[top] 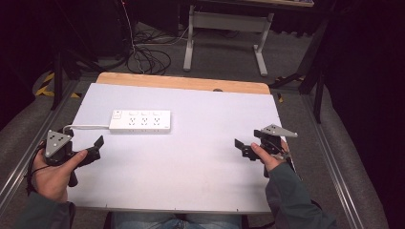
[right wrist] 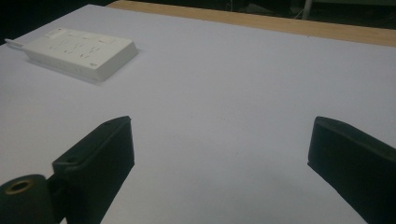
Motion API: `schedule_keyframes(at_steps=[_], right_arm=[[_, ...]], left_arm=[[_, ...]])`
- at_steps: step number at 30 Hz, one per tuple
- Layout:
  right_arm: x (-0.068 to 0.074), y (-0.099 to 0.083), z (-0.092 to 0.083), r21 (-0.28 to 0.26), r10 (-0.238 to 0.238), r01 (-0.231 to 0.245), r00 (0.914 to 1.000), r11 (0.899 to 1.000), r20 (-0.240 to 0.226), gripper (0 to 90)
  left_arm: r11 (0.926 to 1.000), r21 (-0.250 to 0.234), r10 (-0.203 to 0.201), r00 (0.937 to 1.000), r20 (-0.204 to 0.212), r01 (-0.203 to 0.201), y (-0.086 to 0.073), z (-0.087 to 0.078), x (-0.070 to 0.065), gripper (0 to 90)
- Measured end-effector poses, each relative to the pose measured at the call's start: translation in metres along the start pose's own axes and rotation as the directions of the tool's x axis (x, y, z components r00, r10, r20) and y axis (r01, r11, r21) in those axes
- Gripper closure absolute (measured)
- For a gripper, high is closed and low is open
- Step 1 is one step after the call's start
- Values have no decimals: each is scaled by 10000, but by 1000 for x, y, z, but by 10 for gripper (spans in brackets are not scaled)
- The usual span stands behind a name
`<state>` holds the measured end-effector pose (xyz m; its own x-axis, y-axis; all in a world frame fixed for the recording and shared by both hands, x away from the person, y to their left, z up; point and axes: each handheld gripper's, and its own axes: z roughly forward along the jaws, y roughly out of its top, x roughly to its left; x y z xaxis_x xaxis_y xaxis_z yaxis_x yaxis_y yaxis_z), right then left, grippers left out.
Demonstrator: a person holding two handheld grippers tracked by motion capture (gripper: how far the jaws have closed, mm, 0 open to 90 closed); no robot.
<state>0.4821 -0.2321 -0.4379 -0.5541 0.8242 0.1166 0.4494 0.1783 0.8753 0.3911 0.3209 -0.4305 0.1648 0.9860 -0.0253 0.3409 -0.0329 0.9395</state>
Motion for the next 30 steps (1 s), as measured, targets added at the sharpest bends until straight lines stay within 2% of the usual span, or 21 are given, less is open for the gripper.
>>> schedule_keyframes(at_steps=[5,8,19,23,24,25,26,29,30], right_arm=[[0,-1,0,38,-24,24,10000,10000,38,76],[-1,-1,-1,15,-33,33,10000,10000,26,76],[-1,-1,-1,22,-24,23,10000,10000,38,77],[0,-1,-1,0,14,-14,10000,10000,31,77],[0,-1,-1,3,14,-14,10000,10000,18,77],[-1,-1,-1,6,12,-12,10000,10000,19,77],[-1,-1,-1,6,12,-13,10000,10000,20,77],[0,-1,-1,9,15,-15,10000,10000,24,77],[-1,-1,-1,26,-42,42,10000,10000,33,78]], left_arm=[[9999,-74,-116,9999,61,117,0,1,0,33],[9999,-95,-38,10000,62,39,1,1,0,35],[9999,-91,41,9998,-186,-43,0,2,0,72],[9999,-130,80,9995,-314,-84,0,2,0,187],[10000,-90,37,9995,-316,-40,0,2,0,207],[9998,7,-208,9995,-228,208,2,1,1,239],[9998,-41,-193,9995,-231,192,2,1,2,276],[9999,10,-132,9997,-219,133,1,1,3,312],[9997,78,-226,9996,-165,228,1,1,3,319]])
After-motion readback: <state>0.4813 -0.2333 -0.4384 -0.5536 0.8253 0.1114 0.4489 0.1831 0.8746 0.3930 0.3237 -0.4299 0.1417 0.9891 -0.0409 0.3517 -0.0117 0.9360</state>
